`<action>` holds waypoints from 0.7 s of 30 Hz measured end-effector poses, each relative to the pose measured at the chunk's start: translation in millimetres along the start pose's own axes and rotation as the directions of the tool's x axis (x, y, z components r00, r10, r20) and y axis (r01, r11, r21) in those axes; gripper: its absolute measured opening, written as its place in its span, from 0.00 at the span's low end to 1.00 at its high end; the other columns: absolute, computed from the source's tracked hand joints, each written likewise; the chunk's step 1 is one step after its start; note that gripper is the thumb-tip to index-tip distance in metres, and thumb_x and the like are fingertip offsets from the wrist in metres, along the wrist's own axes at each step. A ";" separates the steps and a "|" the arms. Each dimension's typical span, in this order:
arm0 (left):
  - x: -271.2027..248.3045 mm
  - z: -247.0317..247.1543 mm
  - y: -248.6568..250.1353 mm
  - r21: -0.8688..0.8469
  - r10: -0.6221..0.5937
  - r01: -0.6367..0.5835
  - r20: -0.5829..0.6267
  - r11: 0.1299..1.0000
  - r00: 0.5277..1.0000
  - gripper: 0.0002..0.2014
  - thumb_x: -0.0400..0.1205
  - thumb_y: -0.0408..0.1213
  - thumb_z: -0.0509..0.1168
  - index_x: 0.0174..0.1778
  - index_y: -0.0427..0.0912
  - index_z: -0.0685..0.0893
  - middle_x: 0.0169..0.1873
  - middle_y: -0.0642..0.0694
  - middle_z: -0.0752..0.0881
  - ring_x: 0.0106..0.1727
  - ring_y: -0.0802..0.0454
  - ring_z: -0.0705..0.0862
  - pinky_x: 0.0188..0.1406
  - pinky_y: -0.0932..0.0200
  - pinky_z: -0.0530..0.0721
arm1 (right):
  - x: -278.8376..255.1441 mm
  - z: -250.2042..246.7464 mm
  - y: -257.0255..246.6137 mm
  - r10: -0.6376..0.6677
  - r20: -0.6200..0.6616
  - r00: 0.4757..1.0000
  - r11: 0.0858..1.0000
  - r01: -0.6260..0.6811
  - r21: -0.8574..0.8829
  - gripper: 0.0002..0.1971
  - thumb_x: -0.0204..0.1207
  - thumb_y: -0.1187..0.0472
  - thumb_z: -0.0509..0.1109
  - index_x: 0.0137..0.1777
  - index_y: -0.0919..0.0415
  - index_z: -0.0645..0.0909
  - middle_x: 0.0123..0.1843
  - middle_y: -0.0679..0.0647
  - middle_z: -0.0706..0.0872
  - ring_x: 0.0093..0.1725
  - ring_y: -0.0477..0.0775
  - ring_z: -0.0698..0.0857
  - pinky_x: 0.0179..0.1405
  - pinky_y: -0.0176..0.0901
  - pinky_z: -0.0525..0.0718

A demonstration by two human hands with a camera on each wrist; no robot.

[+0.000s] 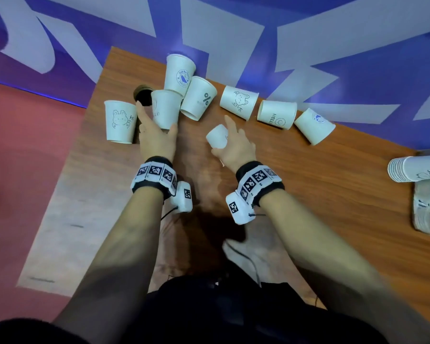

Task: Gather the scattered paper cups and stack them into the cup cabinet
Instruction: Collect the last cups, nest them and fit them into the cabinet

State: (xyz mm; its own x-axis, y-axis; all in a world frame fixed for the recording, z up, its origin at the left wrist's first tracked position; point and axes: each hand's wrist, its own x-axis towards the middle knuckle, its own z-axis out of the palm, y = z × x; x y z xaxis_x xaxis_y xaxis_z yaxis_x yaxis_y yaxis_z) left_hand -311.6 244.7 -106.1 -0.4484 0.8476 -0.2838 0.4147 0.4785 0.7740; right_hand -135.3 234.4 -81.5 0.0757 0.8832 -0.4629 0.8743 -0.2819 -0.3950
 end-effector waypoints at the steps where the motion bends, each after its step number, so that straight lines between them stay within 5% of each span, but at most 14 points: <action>1: -5.8 -1.0 -2.6 -0.037 -0.006 0.006 0.007 0.999 1.000 0.44 0.78 0.40 0.68 0.84 0.42 0.47 0.77 0.36 0.67 0.75 0.43 0.70 0.68 0.55 0.68 | -4.3 -2.5 3.0 0.006 -0.016 1.000 0.996 -0.004 0.091 0.46 0.71 0.51 0.73 0.83 0.44 0.49 0.70 0.59 0.72 0.68 0.62 0.75 0.73 0.62 0.66; 3: -18.5 -4.8 -9.6 -0.110 0.013 -0.014 -0.005 0.994 1.000 0.44 0.77 0.38 0.70 0.84 0.41 0.50 0.81 0.40 0.61 0.80 0.47 0.63 0.73 0.61 0.61 | -15.2 -8.9 8.4 0.019 -0.043 0.999 0.957 -0.006 0.289 0.46 0.70 0.53 0.74 0.83 0.43 0.50 0.69 0.58 0.70 0.65 0.60 0.75 0.72 0.59 0.69; 5: -31.0 -10.9 -17.2 -0.157 0.080 -0.083 -0.025 0.984 0.996 0.44 0.74 0.38 0.71 0.83 0.41 0.53 0.80 0.42 0.62 0.79 0.46 0.64 0.79 0.53 0.64 | -26.9 -15.8 13.4 0.029 -0.064 0.998 0.907 0.001 0.421 0.46 0.70 0.57 0.76 0.83 0.45 0.53 0.68 0.58 0.69 0.61 0.53 0.72 0.68 0.49 0.71; 8: -52.4 -22.0 -21.7 -0.156 0.171 -0.173 -0.029 0.972 0.985 0.44 0.73 0.38 0.71 0.83 0.45 0.56 0.75 0.40 0.65 0.73 0.42 0.71 0.67 0.41 0.78 | -48.0 -24.7 21.3 0.039 -0.120 0.992 0.835 0.034 0.550 0.40 0.67 0.62 0.78 0.78 0.51 0.62 0.68 0.56 0.71 0.63 0.53 0.73 0.66 0.48 0.74; 14: -98.4 -40.7 -1.5 -0.185 0.390 -0.377 0.034 0.907 0.920 0.31 0.74 0.41 0.69 0.74 0.51 0.69 0.67 0.52 0.68 0.68 0.51 0.75 0.60 0.40 0.83 | -101.6 -44.6 41.6 0.133 -0.235 0.963 0.621 0.104 0.777 0.30 0.70 0.67 0.77 0.68 0.58 0.66 0.56 0.46 0.75 0.57 0.48 0.78 0.52 0.39 0.76; 18: -134.3 -45.7 21.3 -0.256 0.469 -0.442 0.053 0.860 0.882 0.27 0.73 0.40 0.70 0.69 0.56 0.73 0.60 0.61 0.68 0.63 0.52 0.78 0.60 0.42 0.83 | -136.8 -65.3 63.4 0.185 -0.326 0.927 0.512 0.193 0.837 0.35 0.70 0.69 0.75 0.76 0.58 0.65 0.68 0.52 0.76 0.66 0.51 0.77 0.65 0.45 0.78; 21: -164.0 -42.3 34.6 -0.260 0.502 -0.467 0.084 0.845 0.861 0.26 0.74 0.36 0.71 0.67 0.55 0.74 0.61 0.55 0.69 0.61 0.54 0.78 0.61 0.49 0.82 | -164.4 -77.9 85.5 0.208 -0.350 0.913 0.456 0.226 0.861 0.34 0.71 0.71 0.73 0.76 0.57 0.66 0.66 0.50 0.77 0.67 0.51 0.78 0.68 0.51 0.78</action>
State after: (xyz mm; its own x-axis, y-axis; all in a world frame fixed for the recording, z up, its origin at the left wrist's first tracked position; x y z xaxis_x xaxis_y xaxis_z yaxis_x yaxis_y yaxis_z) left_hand -257.2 112.5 -8.9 -0.1119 0.9890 0.0966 0.3540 -0.0511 0.9338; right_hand -35.6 94.2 22.7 0.4191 0.8791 -0.2269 0.0035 -0.2514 -0.9679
